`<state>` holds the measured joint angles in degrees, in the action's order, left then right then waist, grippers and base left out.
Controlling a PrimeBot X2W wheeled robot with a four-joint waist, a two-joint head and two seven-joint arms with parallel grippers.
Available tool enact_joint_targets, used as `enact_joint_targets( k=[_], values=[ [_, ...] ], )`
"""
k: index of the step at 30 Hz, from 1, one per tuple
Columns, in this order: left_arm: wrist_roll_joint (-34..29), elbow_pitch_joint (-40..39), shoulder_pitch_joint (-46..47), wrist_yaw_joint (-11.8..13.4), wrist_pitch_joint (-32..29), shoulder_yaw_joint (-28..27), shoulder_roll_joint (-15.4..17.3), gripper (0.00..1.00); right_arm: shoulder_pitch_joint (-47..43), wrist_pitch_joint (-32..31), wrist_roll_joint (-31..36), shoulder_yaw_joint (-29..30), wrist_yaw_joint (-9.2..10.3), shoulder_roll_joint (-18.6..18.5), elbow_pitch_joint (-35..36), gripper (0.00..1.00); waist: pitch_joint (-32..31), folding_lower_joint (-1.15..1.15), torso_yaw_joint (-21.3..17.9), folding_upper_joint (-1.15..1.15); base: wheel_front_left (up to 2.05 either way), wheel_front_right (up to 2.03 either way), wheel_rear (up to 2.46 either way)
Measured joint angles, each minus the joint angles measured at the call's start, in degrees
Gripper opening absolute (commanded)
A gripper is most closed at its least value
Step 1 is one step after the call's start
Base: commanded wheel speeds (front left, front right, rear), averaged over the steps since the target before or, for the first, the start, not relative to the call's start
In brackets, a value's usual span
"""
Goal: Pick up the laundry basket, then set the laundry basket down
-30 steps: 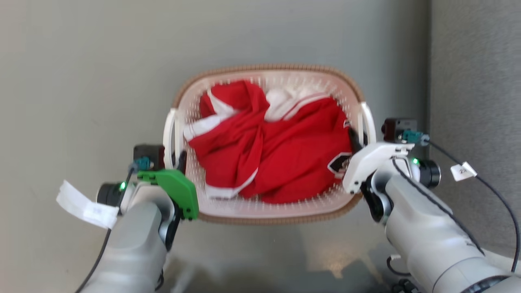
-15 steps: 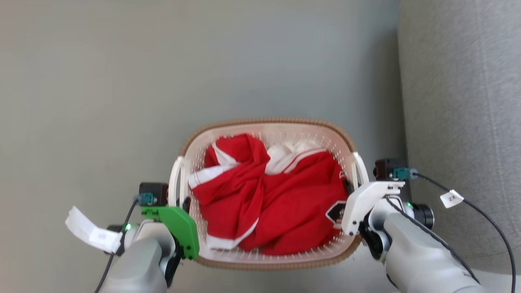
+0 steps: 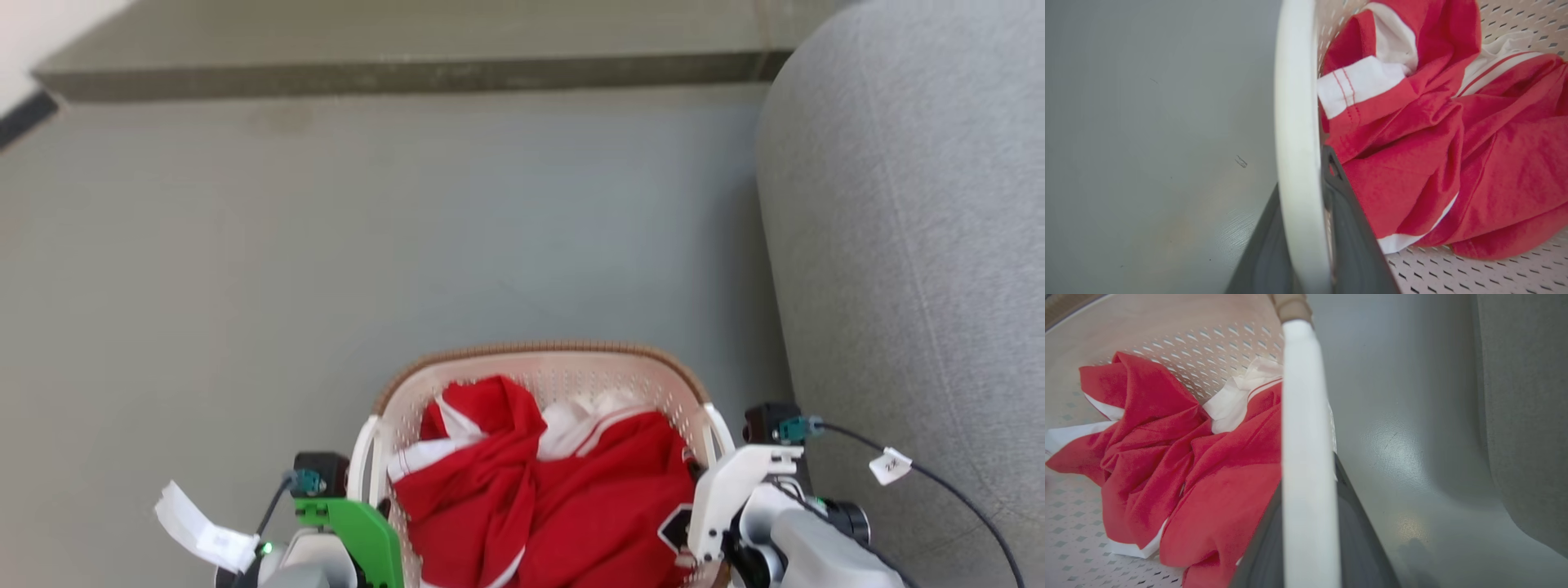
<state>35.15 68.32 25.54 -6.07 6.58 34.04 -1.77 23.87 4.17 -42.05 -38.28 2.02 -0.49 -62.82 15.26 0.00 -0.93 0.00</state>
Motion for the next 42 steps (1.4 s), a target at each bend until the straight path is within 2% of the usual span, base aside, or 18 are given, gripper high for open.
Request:
enact_joint_targets(
  k=[12,42],
  values=[
    [1.87,0.24,-1.95,0.0,-1.08,1.3,0.0,0.0,-1.14,-1.77,-2.22,-2.43,0.01,0.08,-1.05,0.0,-6.88,0.0,-0.66,0.0,0.0,0.0,0.0],
    [3.15,1.14,-3.69,-0.02,-1.65,3.18,0.01,0.0,-2.33,-2.46,-6.41,-6.5,-0.25,0.07,-2.1,0.0,-9.71,0.0,-0.65,0.0,0.0,0.0,0.0]
  ],
)
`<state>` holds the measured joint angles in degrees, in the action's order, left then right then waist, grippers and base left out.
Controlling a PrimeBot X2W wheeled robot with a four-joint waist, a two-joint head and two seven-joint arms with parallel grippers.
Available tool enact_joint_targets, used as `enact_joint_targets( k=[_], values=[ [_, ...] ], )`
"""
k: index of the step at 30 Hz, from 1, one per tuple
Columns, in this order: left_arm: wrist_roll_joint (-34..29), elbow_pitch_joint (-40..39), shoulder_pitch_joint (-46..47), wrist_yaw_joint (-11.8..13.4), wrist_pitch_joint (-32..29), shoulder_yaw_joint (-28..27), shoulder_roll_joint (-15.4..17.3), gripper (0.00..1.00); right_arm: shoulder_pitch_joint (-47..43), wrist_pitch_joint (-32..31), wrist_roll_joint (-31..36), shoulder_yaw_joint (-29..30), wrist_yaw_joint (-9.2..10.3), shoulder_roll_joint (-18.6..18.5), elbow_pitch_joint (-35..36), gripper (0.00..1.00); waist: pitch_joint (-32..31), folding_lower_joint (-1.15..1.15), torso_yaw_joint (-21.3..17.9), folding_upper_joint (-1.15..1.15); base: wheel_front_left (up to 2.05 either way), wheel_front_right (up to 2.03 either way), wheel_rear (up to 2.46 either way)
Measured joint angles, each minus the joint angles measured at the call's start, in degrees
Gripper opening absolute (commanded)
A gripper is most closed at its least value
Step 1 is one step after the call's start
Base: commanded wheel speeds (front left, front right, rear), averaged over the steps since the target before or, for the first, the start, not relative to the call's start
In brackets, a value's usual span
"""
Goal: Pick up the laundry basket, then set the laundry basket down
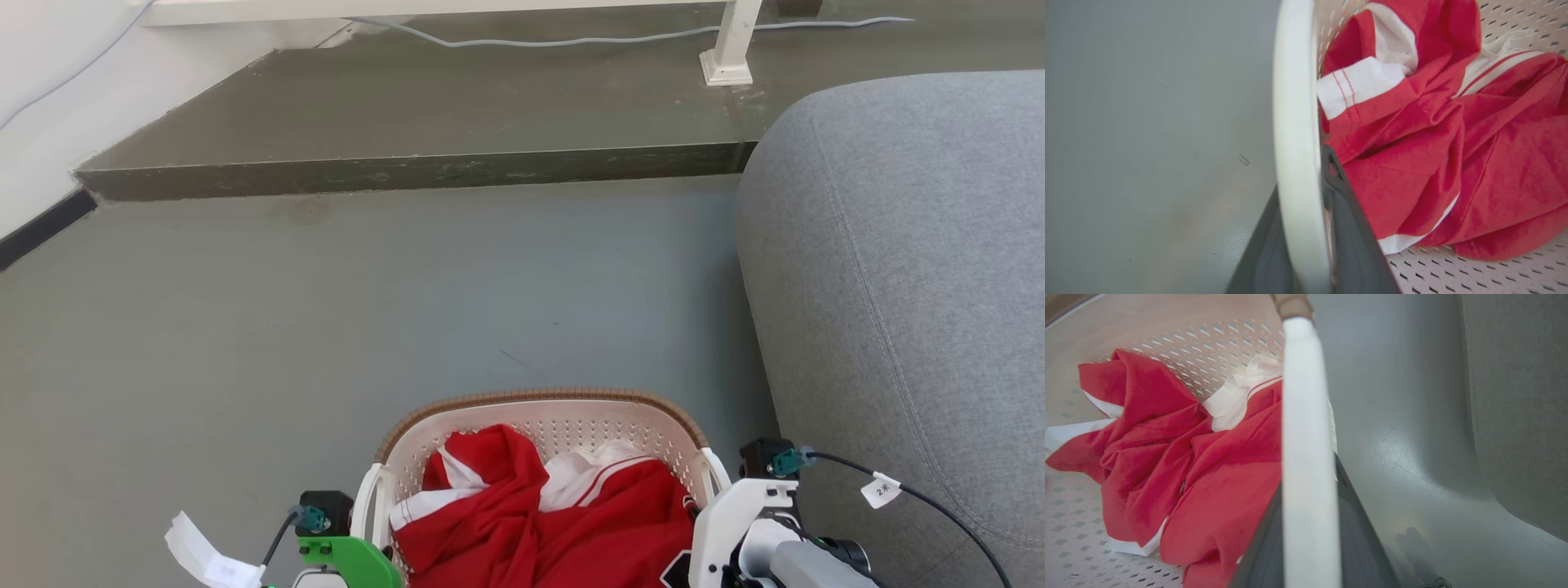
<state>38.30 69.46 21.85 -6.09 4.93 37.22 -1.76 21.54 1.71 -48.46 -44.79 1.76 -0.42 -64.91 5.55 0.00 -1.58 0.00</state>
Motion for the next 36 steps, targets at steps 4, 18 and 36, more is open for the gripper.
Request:
enact_joint_targets(
  k=[4,18,36],
  values=[
    [0.33,-0.05,-0.01,0.04,-0.01,0.24,0.03,0.0,0.01,0.0,-0.54,-0.54,0.34,-0.02,0.04,0.0,-0.06,0.0,0.05,0.0,0.0,0.0,0.0],
    [0.86,-0.65,-0.02,0.56,-0.09,1.38,0.26,0.0,0.07,0.01,-1.99,-2.07,0.82,-0.14,0.03,0.0,0.08,0.0,0.21,0.0,0.0,0.0,0.0],
    [1.92,-2.05,2.7,2.11,0.74,1.72,0.75,0.0,4.5,1.67,-2.91,-4.2,1.51,-0.45,0.4,0.0,4.69,0.0,0.16,0.0,0.0,0.0,0.0]
  ],
)
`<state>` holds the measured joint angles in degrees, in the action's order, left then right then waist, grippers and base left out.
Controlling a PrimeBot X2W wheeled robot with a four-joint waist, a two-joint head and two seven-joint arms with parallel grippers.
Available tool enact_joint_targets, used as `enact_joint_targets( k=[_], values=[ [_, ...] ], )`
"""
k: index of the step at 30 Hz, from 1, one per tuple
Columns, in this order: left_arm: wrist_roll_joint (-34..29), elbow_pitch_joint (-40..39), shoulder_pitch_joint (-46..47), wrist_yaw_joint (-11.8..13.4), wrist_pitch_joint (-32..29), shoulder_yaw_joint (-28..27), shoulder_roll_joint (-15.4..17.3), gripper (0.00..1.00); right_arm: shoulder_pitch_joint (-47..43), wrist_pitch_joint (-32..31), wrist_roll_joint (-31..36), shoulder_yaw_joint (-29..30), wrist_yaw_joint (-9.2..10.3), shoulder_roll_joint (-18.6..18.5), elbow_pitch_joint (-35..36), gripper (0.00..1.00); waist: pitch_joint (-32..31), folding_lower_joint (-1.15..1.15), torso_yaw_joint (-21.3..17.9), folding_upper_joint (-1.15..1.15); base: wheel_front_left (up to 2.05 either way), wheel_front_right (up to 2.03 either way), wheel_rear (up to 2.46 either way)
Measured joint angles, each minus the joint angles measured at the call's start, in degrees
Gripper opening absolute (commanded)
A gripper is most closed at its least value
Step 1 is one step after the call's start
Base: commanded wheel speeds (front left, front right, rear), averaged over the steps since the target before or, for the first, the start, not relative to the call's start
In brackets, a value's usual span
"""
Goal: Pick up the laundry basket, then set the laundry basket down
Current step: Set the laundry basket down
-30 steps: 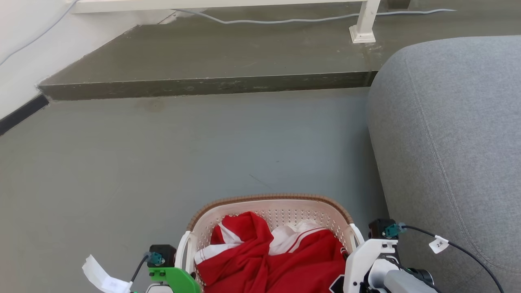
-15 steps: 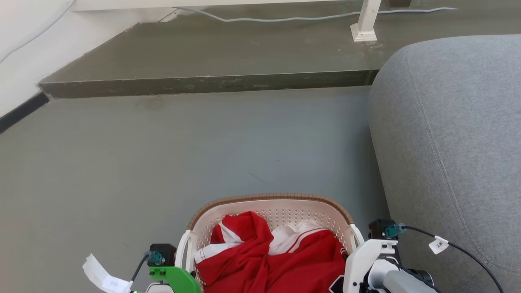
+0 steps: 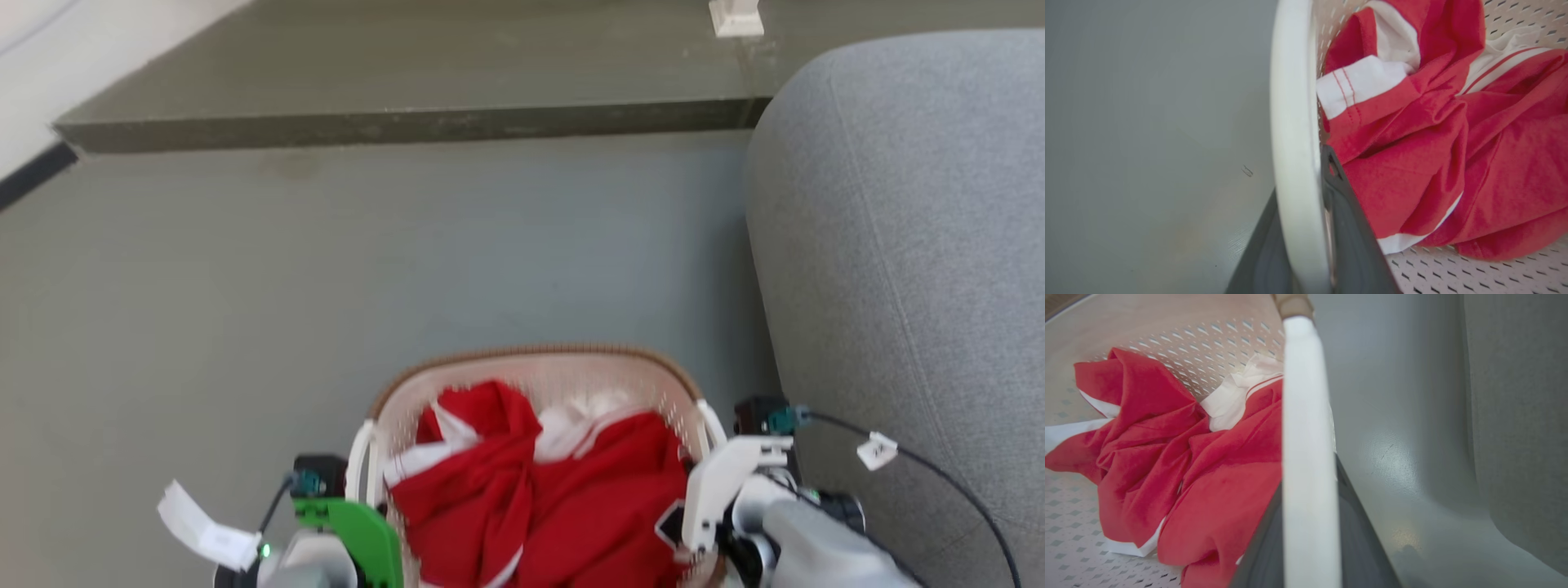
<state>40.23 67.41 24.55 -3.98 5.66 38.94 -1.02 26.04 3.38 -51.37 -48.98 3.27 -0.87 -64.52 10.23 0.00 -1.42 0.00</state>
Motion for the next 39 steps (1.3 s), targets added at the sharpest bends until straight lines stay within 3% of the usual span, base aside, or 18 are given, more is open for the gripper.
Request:
enact_joint_targets(
  k=[12,39],
  values=[
    [-0.01,-1.24,7.64,1.94,1.54,-0.35,0.24,0.0,9.17,1.71,0.97,-0.6,1.42,-0.73,0.47,0.0,7.16,0.0,-0.15,0.0,0.0,0.0,0.0],
    [-2.66,-2.85,23.36,3.7,3.63,-0.1,1.02,0.0,24.31,5.24,0.82,1.48,3.35,-1.69,0.6,0.0,28.7,-0.01,1.2,0.0,0.0,0.0,0.0]
  ],
)
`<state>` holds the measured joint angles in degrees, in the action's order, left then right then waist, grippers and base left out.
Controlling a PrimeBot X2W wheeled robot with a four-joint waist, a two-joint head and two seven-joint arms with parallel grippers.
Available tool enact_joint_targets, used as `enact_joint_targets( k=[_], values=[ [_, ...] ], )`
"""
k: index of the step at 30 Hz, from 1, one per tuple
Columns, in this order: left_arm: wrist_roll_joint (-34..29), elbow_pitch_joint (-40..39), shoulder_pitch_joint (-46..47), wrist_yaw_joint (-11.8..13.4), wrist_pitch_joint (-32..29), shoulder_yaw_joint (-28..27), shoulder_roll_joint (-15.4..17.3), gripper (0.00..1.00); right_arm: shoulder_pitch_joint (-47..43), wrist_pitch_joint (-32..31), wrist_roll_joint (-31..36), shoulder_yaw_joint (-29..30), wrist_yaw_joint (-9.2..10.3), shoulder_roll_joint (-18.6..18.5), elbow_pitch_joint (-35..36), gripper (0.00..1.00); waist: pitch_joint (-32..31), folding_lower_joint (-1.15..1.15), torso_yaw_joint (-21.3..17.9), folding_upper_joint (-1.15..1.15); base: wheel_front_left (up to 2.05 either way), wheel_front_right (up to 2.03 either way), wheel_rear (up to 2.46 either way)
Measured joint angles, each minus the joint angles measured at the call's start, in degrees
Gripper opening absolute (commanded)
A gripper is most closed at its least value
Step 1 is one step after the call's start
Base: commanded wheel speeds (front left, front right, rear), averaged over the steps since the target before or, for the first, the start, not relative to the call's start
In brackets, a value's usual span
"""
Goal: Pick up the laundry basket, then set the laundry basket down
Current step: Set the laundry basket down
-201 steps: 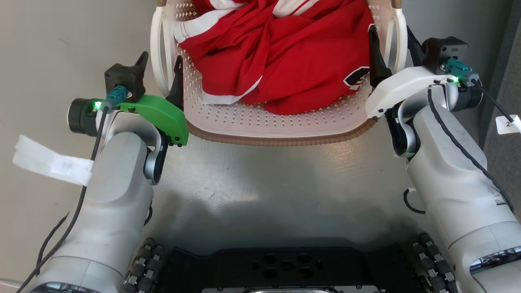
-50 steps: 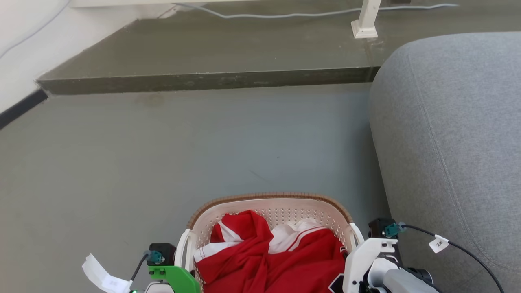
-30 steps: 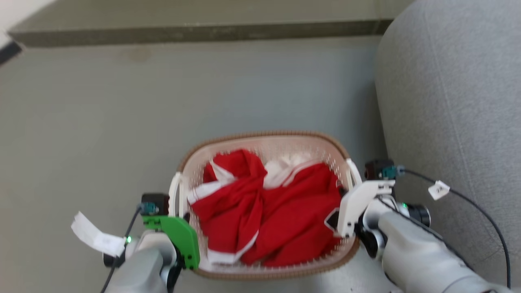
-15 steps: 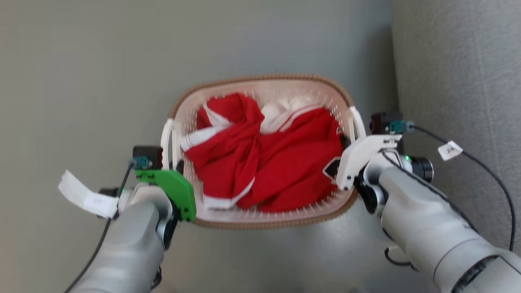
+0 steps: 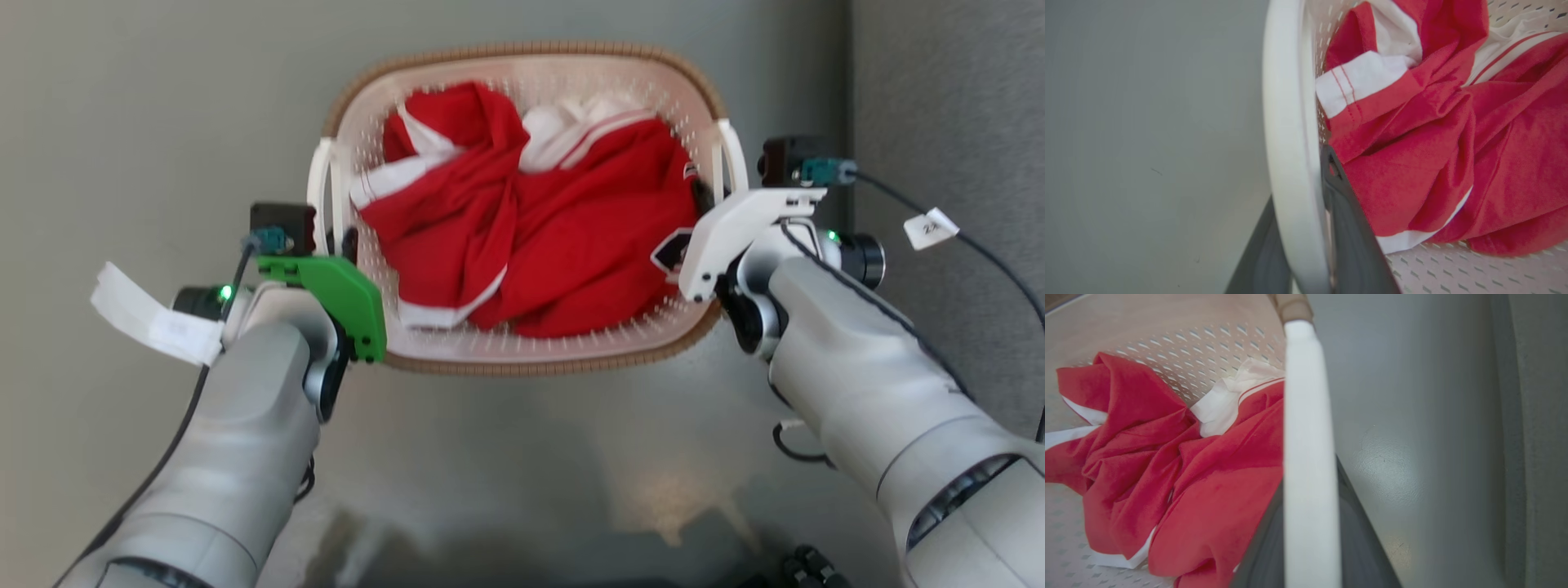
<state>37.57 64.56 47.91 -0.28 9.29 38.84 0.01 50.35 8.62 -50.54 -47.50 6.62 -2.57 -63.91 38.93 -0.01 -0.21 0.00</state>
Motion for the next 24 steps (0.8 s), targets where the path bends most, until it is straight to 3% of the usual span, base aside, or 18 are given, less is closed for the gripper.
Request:
enact_joint_targets(
  k=[14,24],
  values=[
    [-0.49,-0.34,5.65,0.38,1.62,0.2,0.21,0.0,5.64,2.02,0.03,0.21,0.04,-0.53,-0.62,0.0,10.84,0.0,0.49,0.0,0.0,0.0,0.0],
    [-0.48,-0.1,6.19,0.36,2.45,0.44,0.19,0.0,6.25,2.96,0.02,0.0,0.04,-0.46,-1.0,0.0,13.88,0.01,0.54,0.0,0.0,0.0,0.0]
  ],
)
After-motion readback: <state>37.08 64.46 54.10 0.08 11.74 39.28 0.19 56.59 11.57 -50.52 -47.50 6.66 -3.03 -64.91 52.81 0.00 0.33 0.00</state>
